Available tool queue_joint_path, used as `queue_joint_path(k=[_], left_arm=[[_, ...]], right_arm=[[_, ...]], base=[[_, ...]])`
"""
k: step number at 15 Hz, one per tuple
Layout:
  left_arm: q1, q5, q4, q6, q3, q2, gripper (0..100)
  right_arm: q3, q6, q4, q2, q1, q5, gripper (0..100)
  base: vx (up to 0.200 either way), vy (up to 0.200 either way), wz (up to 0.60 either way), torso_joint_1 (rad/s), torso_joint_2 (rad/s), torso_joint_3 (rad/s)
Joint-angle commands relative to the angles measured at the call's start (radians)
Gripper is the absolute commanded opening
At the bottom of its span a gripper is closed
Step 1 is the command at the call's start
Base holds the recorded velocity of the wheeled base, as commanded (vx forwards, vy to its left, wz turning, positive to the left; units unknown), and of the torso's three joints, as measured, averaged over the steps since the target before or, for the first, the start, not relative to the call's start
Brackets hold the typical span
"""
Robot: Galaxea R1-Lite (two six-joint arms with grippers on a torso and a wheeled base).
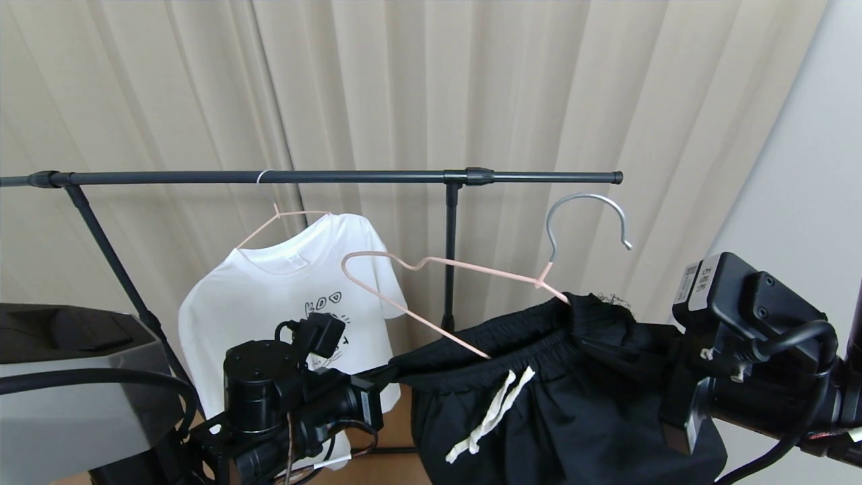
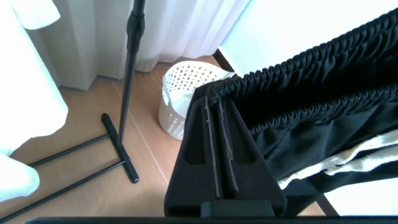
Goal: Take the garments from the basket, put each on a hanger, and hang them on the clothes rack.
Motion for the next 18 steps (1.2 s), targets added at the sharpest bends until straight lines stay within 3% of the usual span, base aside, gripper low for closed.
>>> queue_joint_path(k=[1,18], left_arm=[[0.023,0.000,0.000,-0.001,-0.005,-0.030,0],[0.152,-0.001,0.005,0.047,-0.042,-0.067,0]], right_arm=[[0.009,-0.012,0.000,0.012,-0.006,0.003,0],[0.101,-0.296,0.003,0.022,-0.135,0.090,0]], base=[[0.000,0.000,0.00,0.000,0.00,0.000],[0.000,0.000,0.00,0.000,0.00,0.000]])
